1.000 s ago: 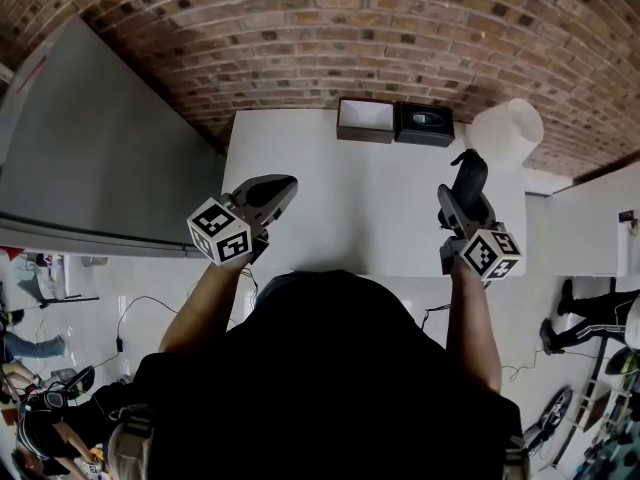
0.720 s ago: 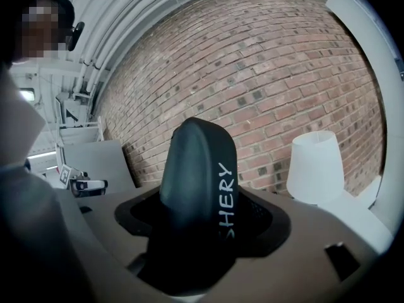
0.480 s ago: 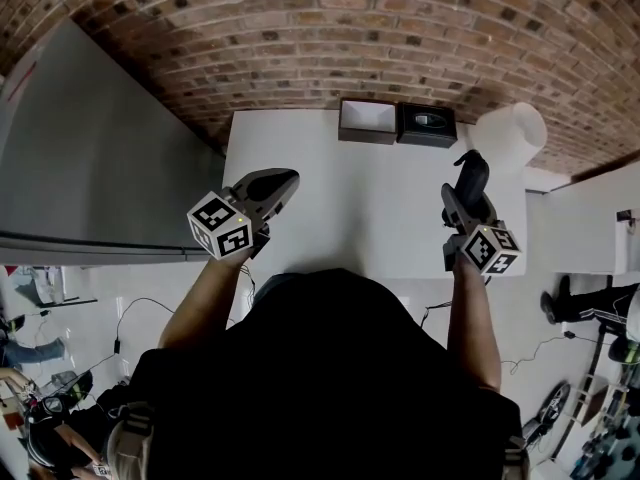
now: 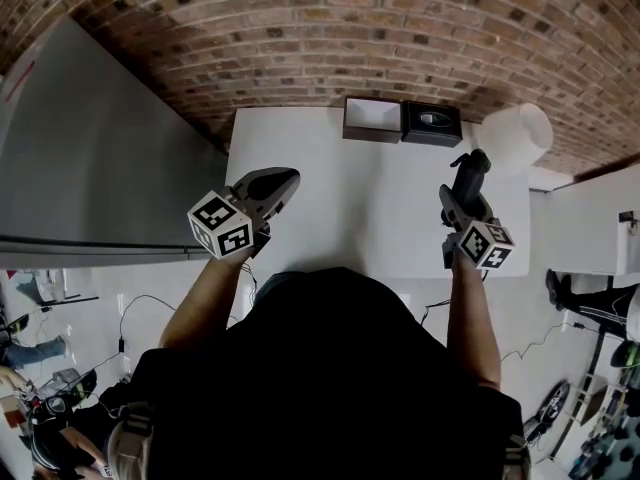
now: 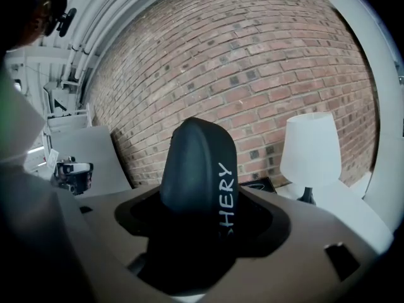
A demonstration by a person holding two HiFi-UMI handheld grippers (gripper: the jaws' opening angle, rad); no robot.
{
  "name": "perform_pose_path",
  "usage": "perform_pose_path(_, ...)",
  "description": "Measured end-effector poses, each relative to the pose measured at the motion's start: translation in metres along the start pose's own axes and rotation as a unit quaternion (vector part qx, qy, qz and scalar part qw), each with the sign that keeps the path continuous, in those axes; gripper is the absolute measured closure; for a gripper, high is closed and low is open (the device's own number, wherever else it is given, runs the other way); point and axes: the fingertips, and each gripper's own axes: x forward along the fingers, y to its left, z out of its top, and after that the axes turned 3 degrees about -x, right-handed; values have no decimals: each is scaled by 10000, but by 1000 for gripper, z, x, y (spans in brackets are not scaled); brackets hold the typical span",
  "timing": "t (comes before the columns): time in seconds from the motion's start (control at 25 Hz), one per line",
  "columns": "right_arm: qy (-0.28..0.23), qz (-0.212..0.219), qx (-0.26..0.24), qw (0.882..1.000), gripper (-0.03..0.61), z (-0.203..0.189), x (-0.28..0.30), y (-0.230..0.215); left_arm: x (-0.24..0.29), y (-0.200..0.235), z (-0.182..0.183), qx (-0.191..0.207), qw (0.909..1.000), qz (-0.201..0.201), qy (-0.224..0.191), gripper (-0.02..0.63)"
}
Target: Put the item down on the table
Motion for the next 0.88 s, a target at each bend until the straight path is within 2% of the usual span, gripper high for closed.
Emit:
perform_pose_path(0.2,213,-172,36,9996,235,-21,8,-14,-4,5,-3,-33,10000,35,27,589)
perform_pose_path(0.56,599,-228,20,9979,235,-63,24,-28,-4,8,-7,-56,9999,58,102,590)
perform_pose_path(0.88,824,-392,-425,9949,235,-81,33,-31,-5,9,-8,-66,9998,79,150,591)
